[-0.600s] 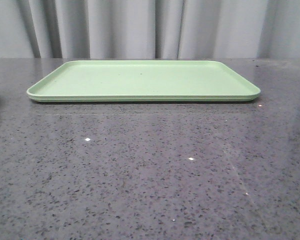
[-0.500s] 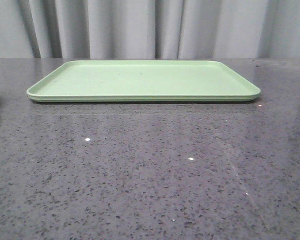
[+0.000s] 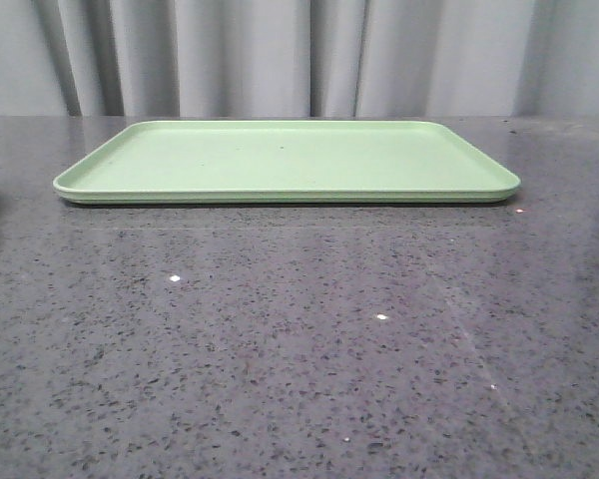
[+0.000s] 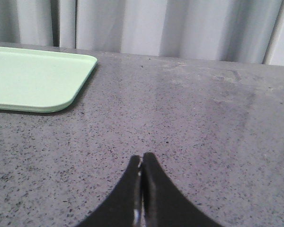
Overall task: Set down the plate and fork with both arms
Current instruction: 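Move the left gripper over the white plate with spoon and fork, then open the left gripper and lower it onto the white plate's rim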
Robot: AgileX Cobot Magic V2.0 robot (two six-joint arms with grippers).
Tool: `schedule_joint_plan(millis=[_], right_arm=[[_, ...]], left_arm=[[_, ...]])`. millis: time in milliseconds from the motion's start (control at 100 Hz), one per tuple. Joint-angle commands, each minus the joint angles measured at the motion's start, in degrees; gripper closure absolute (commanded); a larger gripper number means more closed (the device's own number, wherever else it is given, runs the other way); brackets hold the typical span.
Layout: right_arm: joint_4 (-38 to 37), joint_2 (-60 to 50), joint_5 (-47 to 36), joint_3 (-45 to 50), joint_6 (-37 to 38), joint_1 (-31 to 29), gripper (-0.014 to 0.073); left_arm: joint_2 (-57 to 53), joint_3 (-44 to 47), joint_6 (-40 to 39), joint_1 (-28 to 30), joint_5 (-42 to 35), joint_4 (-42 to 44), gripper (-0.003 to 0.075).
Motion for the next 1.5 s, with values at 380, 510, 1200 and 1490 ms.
schedule_joint_plan(millis=[380, 510, 1200, 1490], right_arm=[[3.7, -0.9, -9.9, -3.6, 0.6, -0.3, 0.0713], [4.4, 1.1, -1.5, -10.2, 0.6, -0.3, 0.0713], [4.5, 29.0, 40.5, -47.6, 0.6, -0.3, 0.0713], [4.6, 31.3, 40.1, -47.8, 0.6, -0.3, 0.0713]], left_arm=[[-1.8, -1.2, -0.6, 0.1, -3.9, -4.0, 0.0741], [-0.5, -6.2, -0.6, 0.1, 2.2, -7.3, 0.0741], [30.9, -53.7, -0.6, 0.1, 60.9, -8.8, 0.0741], [36.3, -55.1, -0.6, 0.1, 62.0, -12.2, 0.0741]])
